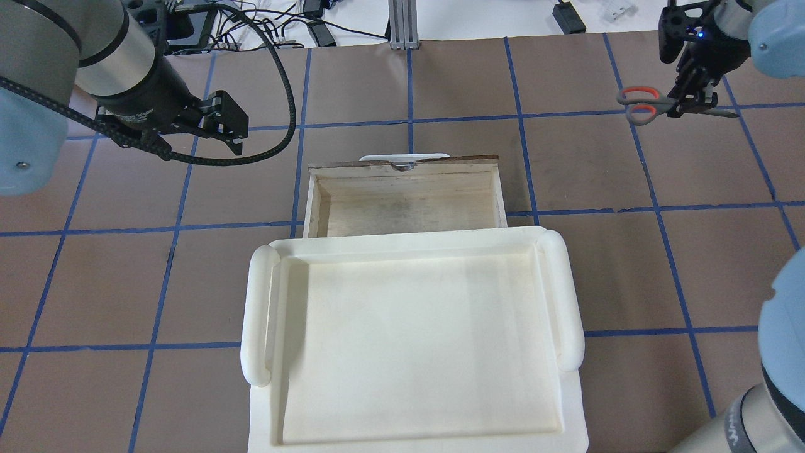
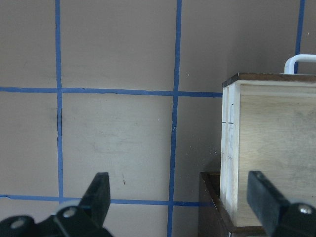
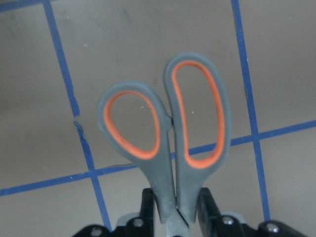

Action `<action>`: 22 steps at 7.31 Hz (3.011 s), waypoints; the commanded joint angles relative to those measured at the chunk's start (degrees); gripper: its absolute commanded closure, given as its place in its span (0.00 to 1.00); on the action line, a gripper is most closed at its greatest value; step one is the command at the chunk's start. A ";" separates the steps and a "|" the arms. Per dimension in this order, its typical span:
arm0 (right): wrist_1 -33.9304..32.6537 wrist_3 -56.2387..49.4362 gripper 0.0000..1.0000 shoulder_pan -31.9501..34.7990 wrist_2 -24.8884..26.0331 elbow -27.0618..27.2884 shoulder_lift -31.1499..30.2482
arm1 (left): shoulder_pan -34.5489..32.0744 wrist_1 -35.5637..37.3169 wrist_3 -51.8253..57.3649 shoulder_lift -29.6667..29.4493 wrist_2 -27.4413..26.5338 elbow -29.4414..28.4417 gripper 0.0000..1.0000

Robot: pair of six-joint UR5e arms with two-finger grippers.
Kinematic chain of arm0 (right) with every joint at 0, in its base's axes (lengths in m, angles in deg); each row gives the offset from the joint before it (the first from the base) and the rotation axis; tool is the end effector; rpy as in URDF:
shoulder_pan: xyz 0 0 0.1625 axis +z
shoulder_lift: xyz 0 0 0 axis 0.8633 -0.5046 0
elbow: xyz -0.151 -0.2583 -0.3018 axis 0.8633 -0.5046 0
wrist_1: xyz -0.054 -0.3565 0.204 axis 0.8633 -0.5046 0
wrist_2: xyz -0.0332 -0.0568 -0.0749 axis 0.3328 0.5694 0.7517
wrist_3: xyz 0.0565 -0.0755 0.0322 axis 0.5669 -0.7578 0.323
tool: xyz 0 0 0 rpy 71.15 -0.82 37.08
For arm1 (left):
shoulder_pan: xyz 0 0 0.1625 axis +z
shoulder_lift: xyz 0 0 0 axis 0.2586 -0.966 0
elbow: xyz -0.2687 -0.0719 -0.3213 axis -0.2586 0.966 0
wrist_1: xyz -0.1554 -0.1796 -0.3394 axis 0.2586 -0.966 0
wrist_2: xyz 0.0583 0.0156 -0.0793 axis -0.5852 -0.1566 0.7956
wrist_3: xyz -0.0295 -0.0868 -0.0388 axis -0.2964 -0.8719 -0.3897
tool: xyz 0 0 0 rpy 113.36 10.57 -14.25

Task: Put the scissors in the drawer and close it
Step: 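Carry the scissors with the right gripper over the open drawer, then lower the scissors into the drawer and open the right gripper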

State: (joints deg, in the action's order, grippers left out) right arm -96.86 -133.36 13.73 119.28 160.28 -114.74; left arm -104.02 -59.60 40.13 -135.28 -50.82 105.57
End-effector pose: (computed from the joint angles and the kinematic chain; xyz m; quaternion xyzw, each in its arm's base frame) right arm -0.0529 -0.6449 0.3693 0.6326 -0.7742 0.0130 0.0185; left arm -0.1238 -0.4767 0.4932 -0.0228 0.9979 -0.0597 0.0072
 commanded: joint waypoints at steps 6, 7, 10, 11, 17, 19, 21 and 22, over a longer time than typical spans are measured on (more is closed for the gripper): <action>8.27 37.45 1.00 26.55 1.37 0.15 -6.71 | -0.09 -0.03 -0.16 -0.05 0.15 0.00 0.00; 8.09 43.52 1.00 29.81 0.93 0.15 -6.37 | -0.09 -0.03 -0.07 -0.05 0.15 0.00 0.00; 5.74 47.16 1.00 36.67 1.01 0.68 -4.26 | 0.09 -0.03 0.45 0.03 0.15 0.00 0.00; 2.41 47.44 1.00 39.31 1.45 0.68 -2.69 | 0.09 -0.11 0.28 -0.05 0.15 0.00 0.00; -0.69 38.42 1.00 43.11 1.89 4.53 -0.03 | 0.09 -0.29 0.10 0.03 0.15 0.08 0.00; -1.22 37.52 1.00 43.20 1.89 6.04 -0.30 | 0.09 -0.29 0.02 -0.05 0.15 0.08 0.00; -1.31 36.20 1.00 43.20 1.72 6.39 0.14 | 0.00 -0.29 -0.07 -0.05 0.15 0.08 0.00; -1.31 37.24 1.00 43.20 1.19 6.57 0.23 | -0.08 -0.38 -0.07 -0.05 0.15 0.08 0.00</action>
State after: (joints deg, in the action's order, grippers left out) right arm -98.15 -96.67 56.93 120.92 166.64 -114.64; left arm -104.03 -59.89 40.08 -135.33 -50.67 105.65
